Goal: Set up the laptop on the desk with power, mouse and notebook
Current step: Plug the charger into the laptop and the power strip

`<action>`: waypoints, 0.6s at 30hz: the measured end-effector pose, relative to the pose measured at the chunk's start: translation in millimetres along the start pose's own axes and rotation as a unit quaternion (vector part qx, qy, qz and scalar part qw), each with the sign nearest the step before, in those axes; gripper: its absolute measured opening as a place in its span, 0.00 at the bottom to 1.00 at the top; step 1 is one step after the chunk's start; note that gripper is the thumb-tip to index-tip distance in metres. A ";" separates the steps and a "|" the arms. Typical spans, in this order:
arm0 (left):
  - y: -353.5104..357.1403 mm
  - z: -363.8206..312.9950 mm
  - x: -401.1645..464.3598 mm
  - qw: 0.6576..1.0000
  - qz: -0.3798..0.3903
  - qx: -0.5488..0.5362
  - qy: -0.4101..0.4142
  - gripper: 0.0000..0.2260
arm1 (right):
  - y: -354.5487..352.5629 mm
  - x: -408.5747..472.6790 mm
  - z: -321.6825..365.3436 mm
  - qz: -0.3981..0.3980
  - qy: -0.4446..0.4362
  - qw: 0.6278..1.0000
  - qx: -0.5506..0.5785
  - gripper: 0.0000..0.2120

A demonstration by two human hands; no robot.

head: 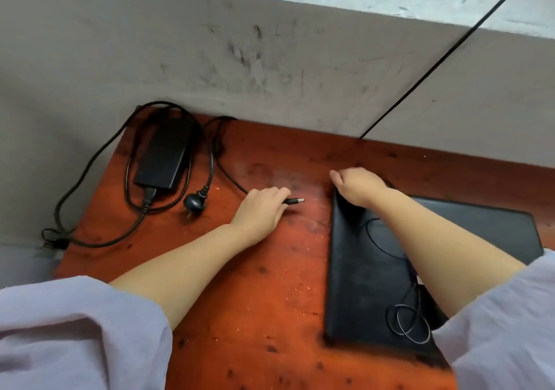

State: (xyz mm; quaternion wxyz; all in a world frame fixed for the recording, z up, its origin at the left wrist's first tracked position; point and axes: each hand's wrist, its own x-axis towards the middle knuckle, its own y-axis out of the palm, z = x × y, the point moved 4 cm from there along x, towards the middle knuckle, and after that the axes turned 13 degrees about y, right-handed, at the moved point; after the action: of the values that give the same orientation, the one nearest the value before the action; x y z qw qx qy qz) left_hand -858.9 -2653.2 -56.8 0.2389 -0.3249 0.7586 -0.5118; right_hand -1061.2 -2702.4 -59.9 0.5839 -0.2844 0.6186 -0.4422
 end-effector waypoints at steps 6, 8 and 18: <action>-0.1 -16.6 38.3 0.996 -0.048 -0.077 0.011 0.09 | -0.7 14.3 -2.7 0.017 -0.037 0.999 -0.023 0.26; 2.8 -20.1 42.6 0.994 -0.050 -0.090 0.025 0.08 | 0.0 12.1 -1.2 0.019 -0.059 0.998 -0.033 0.24; 2.4 -22.7 39.2 0.986 -0.084 -0.141 0.026 0.07 | 2.7 -3.8 -4.0 -0.055 -0.027 0.997 0.054 0.23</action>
State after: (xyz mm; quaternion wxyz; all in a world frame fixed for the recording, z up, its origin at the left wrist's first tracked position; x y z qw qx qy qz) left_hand -901.8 -2667.4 -51.9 0.1271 -0.4050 0.7989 -0.4262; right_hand -1064.1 -2697.0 -60.8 0.5899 -0.2982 0.5613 -0.4981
